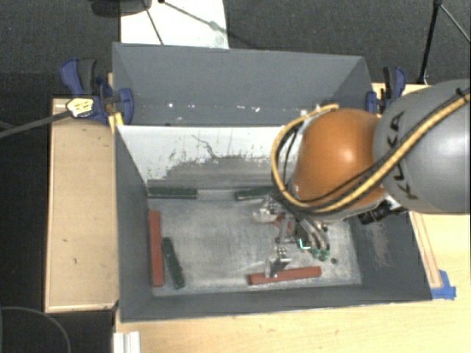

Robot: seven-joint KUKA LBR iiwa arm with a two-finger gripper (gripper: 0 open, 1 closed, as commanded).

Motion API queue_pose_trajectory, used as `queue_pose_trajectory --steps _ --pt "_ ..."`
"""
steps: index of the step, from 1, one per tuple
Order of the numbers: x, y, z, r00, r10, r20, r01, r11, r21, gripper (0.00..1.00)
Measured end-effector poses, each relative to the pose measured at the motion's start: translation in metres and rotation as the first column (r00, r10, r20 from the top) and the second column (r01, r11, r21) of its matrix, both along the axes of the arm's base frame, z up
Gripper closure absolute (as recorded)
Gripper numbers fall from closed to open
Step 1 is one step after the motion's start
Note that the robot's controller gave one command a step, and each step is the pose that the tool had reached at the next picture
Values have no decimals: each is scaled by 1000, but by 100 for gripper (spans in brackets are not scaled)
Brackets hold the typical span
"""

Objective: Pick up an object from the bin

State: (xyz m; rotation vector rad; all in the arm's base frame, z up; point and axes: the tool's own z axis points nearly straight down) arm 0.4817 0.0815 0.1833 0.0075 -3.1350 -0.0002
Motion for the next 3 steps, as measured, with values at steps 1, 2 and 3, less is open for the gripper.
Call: queue_pose_trajectory --steps 1,2,3 --pt "2 0 4 1000 -4 8 4 1000 1 0" --pt "0 -42 -74 996 91 13 -91 996 0 0" --pt "-5 -52 -65 1000 10 5 -10 1000 1 0"
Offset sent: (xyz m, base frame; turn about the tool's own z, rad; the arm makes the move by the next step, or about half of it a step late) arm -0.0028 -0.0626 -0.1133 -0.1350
